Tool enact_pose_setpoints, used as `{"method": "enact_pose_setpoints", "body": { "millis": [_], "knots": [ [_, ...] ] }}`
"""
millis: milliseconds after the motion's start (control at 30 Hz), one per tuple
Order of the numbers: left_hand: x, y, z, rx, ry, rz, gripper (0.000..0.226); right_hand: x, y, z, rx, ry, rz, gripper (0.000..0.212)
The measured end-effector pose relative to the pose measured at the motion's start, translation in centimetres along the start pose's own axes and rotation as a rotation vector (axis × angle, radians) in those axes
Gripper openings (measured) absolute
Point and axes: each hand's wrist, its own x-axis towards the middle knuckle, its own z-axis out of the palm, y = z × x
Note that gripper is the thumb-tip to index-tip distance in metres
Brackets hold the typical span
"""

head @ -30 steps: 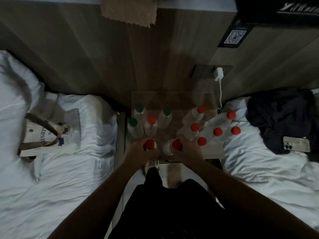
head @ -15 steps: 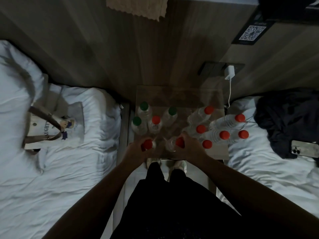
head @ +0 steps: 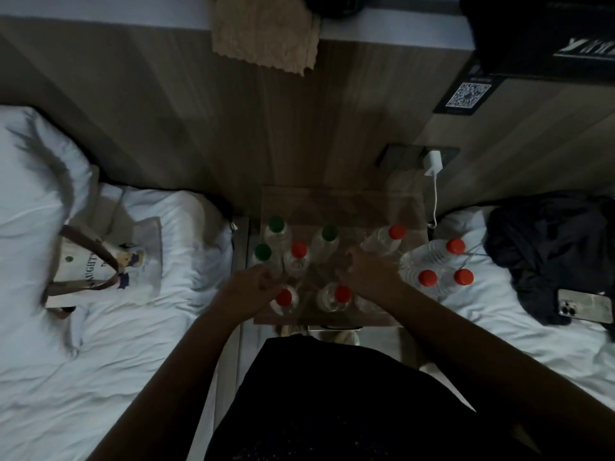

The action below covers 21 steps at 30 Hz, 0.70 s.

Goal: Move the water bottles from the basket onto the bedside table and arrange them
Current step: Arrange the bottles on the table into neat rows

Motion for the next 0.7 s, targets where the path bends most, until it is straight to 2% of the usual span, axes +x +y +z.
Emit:
{"method": "enact_pose_setpoints", "body": {
  "millis": [133, 267, 333, 400, 533, 633, 700],
  "knots": [
    [0.9, 1.7, -2.5, 0.026, 0.15, 0.088, 0.045, 1.7, -0.7, -1.0, 0.039, 0.131, -0.046, 0.03],
    [3.6, 2.8, -3.0, 0.039, 0.34, 0.208, 0.025, 3.4, -1.4, -0.8, -0.05, 0.101, -0.005, 0.06],
    [5.4, 2.9, -3.0, 0.067, 0.39, 0.281, 0.035, 3.9, -2.0, -0.6, -0.13, 0.112, 0.004, 0.064],
    [7.2, 2.7, -2.8, 0.135, 0.369, 0.256, 0.05, 4.5, -2.4, -0.3, -0.227, 0.102, 0.003, 0.063],
    [9.7, 2.6, -2.5, 0.297, 0.183, 0.166, 0.07, 5.0, -3.1, 0.1, -0.385, 0.086, -0.043, 0.06],
    [11.0, 2.0, -2.5, 0.386, 0.087, 0.167, 0.071, 5.8, -3.0, 0.7, -0.424, 0.052, -0.034, 0.055],
    [11.6, 1.6, -2.8, 0.439, 0.059, 0.13, 0.056, 6.2, -2.9, 0.9, -0.426, 0.053, -0.024, 0.05]
  ]
}}
